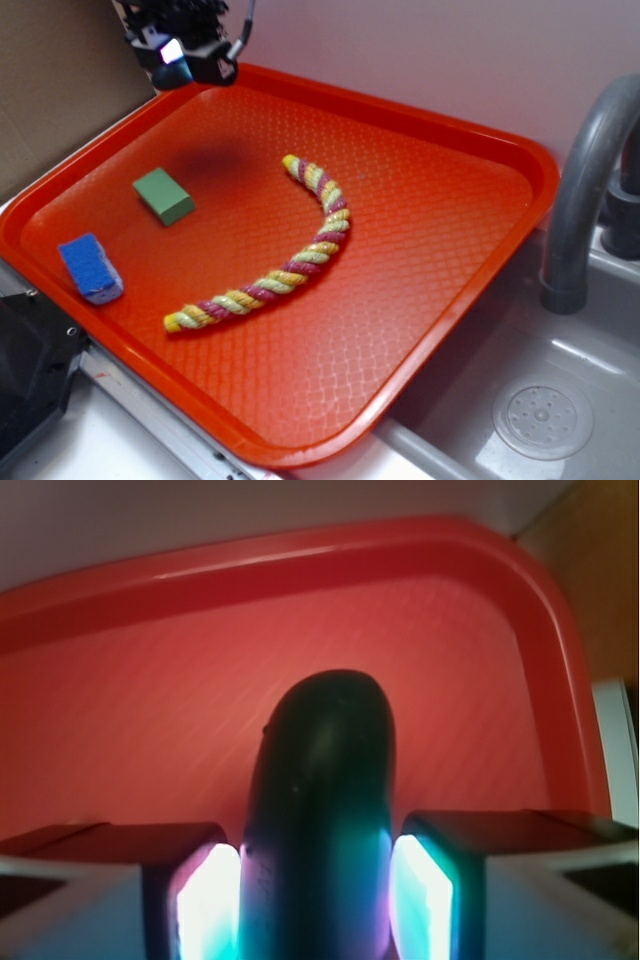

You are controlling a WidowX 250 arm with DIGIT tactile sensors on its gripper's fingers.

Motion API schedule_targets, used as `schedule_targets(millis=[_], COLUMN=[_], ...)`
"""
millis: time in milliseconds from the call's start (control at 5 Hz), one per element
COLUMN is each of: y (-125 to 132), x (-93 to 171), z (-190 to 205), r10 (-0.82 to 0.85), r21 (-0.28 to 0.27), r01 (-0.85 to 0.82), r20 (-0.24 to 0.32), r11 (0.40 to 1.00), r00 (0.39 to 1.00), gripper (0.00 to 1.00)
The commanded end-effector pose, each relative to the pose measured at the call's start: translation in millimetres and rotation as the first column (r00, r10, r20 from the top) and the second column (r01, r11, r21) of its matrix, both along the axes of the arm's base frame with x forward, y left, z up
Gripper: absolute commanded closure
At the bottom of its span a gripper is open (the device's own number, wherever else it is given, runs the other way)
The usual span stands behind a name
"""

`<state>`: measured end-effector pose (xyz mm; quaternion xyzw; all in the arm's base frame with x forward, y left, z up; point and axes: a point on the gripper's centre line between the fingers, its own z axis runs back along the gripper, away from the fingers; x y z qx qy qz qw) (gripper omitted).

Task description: Grab the plastic pickle.

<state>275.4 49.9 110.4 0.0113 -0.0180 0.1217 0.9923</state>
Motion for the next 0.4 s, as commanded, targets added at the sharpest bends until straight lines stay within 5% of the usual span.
schedule_targets(millis=[0, 200], y=[-55.1, -61.0], x=[-25.8, -28.6], z=[98.8, 107.1], r10=[-0.061, -0.133], r21=[-0.109, -0.132], r01=[0.079, 0.157], r20=[0.155, 0.176], r11=[0.991, 0.979], r00=[0.986, 0.975], gripper=[1.00, 1.00])
